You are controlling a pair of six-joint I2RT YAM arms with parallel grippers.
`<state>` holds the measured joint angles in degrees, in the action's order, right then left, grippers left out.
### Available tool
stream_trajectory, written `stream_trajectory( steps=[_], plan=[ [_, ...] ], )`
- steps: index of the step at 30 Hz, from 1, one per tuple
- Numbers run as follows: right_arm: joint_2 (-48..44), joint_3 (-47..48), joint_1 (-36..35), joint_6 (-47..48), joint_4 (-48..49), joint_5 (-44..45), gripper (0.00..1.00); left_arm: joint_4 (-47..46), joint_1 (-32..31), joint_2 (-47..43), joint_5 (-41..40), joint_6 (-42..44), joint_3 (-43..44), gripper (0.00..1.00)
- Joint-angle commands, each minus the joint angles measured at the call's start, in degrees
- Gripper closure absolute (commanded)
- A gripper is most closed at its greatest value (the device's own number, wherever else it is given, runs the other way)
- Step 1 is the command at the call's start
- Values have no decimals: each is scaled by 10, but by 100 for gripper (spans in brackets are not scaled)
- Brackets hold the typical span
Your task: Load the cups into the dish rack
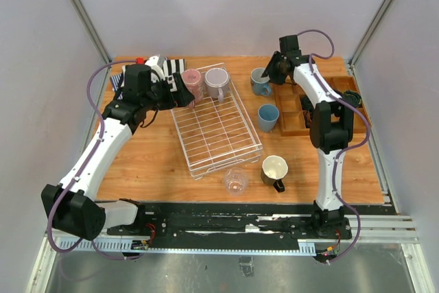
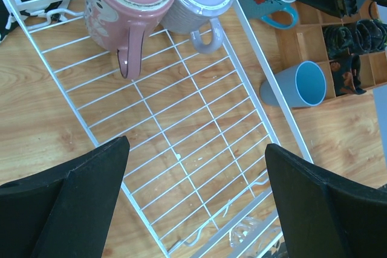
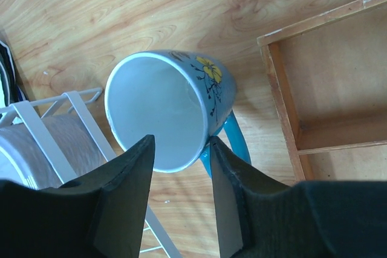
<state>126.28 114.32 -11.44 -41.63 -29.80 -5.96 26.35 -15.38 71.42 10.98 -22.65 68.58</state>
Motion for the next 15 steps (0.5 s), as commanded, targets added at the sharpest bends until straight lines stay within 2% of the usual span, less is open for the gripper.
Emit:
stream_trajectory(
  steps=[1, 7, 11, 15],
  plan=[
    [23, 22, 7, -19, 9, 15, 58, 2, 7, 4, 0, 12, 15, 0],
    [48, 42, 7, 6, -7, 22, 63, 4, 10, 9, -1, 17, 16, 0],
    [59, 45, 7, 25, -8, 22, 75, 5, 12, 12, 0, 19, 15, 0],
    [66, 43, 6, 35, -8, 14, 95, 6, 14, 14, 0, 20, 13, 0]
  ],
)
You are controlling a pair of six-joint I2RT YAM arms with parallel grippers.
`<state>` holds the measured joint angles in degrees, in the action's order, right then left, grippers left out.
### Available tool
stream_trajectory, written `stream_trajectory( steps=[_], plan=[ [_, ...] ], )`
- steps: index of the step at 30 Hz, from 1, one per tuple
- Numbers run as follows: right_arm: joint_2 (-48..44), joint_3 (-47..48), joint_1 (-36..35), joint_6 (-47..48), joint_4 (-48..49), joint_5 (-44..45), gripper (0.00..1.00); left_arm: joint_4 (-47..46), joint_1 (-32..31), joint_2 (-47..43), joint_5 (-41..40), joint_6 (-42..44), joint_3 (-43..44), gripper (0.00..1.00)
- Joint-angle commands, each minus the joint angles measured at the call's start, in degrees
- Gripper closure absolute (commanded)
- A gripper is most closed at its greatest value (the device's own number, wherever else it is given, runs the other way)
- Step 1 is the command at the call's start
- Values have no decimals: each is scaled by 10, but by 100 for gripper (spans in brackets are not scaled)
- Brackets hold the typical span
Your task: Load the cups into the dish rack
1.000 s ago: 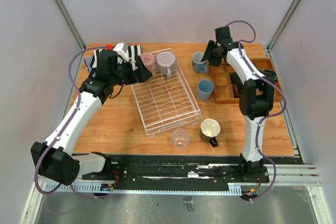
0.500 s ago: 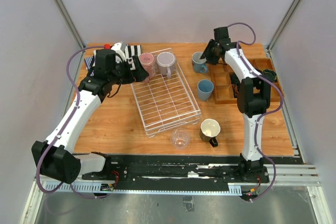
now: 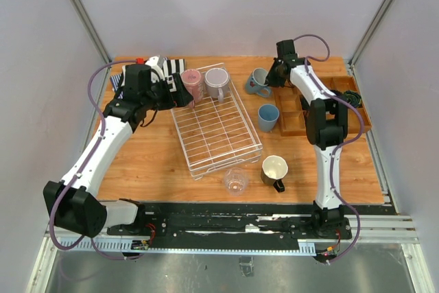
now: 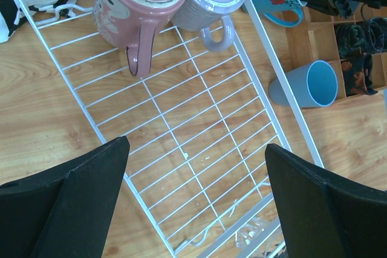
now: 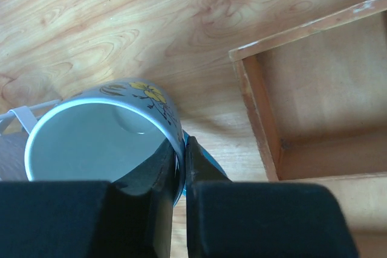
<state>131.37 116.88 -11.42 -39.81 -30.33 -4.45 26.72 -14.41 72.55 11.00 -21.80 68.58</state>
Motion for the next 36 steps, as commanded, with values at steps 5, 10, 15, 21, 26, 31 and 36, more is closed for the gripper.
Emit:
stream_trajectory(
  steps=[5, 10, 15, 21, 26, 31, 36],
  plan=[
    [8, 18, 6, 21, -1, -43, 99, 4, 4, 6, -2, 11, 15, 0],
    [-39, -28, 16, -20, 55, -120, 99, -32, 5, 0, 37, 10, 3, 0],
    [-86, -57, 38, -91, 121, -198, 99, -143, 4, -37, 131, 10, -48, 0],
    [-167, -104, 57, -153, 191, -265, 99, -209, 4, -22, 254, -7, -53, 0],
    [-249, -189, 61, -247, 300, -344, 99, -267, 4, 3, 353, -51, -51, 0],
    [-335, -314, 53, -402, 477, -396, 99, -391, 2, -6, 371, -92, -89, 0],
    [-404, -396, 19, -529, 589, -399, 99, -542, -8, 8, 384, -144, -113, 0]
  ],
)
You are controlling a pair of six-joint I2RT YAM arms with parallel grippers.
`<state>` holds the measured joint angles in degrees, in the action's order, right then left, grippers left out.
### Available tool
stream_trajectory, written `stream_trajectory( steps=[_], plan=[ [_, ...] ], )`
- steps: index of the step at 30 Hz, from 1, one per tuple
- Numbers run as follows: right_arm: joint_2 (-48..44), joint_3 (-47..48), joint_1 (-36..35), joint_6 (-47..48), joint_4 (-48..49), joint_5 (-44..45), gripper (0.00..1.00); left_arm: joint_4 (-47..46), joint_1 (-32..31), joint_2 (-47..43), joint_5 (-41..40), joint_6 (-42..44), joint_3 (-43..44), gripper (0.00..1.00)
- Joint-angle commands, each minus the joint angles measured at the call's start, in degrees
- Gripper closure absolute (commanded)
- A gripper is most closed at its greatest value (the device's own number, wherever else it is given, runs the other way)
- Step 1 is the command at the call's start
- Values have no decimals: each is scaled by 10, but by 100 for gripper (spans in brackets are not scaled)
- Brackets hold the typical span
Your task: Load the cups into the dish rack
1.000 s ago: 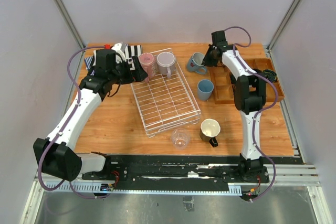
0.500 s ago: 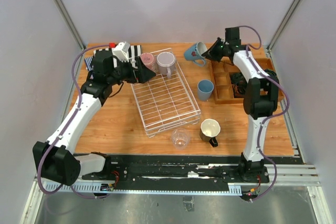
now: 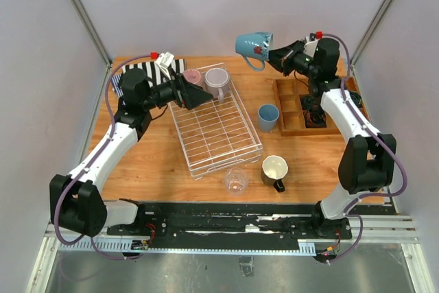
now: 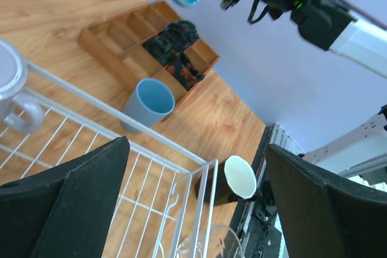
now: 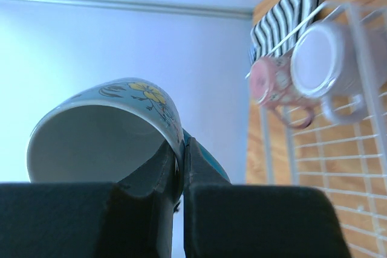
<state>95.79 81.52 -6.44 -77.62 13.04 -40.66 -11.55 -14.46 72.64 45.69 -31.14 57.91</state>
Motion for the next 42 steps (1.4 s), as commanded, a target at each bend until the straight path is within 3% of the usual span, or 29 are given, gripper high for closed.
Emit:
stream_trajectory(
  steps=[1, 11, 24, 32, 42],
  plan=[
    [-59, -56, -39, -166, 169, -33, 99, -175, -13, 19, 38, -60, -3, 0],
    [-128, -142, -125, -241, 208, 6, 99, -248, -64, 102, 36, -73, 54, 1],
    [-134, -167, -138, -236, 214, 18, 99, -315, -76, 146, 95, -131, 109, 8],
    [-110, -155, -149, -241, 233, 30, 99, -318, -83, 154, 113, -144, 113, 22],
    [-99, -157, -163, -228, 224, 29, 99, -297, -83, 153, 120, -140, 115, 52]
  ],
)
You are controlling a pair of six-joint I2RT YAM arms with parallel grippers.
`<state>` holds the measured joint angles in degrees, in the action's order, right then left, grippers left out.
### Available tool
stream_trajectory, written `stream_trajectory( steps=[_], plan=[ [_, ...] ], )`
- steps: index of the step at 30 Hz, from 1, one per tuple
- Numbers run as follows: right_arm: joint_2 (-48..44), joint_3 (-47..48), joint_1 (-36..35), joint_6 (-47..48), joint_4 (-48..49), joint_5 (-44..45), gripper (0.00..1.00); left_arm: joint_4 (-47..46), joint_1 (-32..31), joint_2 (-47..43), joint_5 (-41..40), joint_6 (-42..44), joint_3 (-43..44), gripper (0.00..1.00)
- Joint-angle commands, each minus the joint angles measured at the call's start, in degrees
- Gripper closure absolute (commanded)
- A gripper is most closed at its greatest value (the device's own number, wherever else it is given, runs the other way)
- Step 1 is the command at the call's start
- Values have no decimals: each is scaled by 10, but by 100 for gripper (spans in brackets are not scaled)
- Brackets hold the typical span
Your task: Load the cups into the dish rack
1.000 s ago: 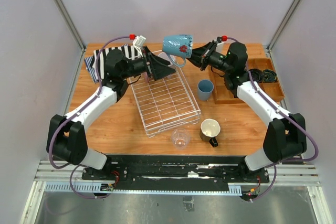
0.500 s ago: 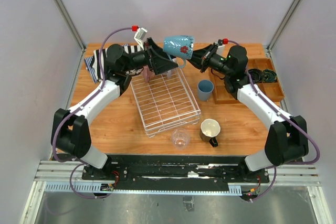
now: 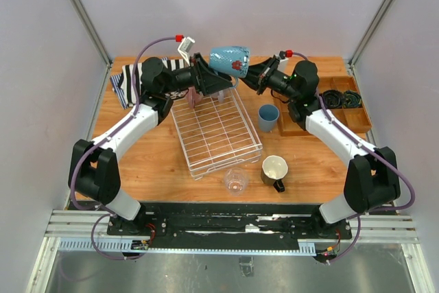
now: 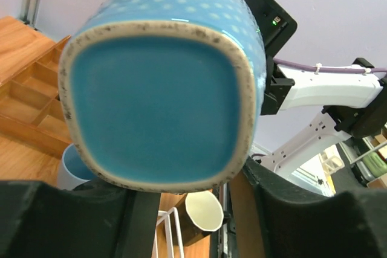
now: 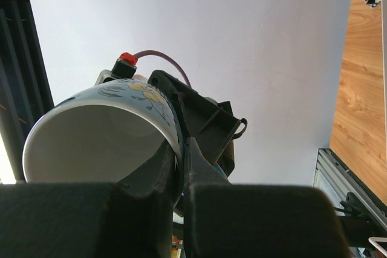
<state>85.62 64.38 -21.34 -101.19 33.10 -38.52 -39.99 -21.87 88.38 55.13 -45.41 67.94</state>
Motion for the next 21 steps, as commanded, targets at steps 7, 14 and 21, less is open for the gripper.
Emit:
stream_trajectory(
  steps=[7, 14, 21],
  plan=[
    [2, 7, -17, 14, 18, 11, 99, -13, -12, -1, 26, 1, 13, 46],
    [11, 4, -25, 9, 36, 20, 99, -39, -18, 11, 24, -22, 13, 44],
    [21, 4, -31, 0, 51, 22, 99, -55, -20, 15, 19, -31, 10, 41]
  ],
)
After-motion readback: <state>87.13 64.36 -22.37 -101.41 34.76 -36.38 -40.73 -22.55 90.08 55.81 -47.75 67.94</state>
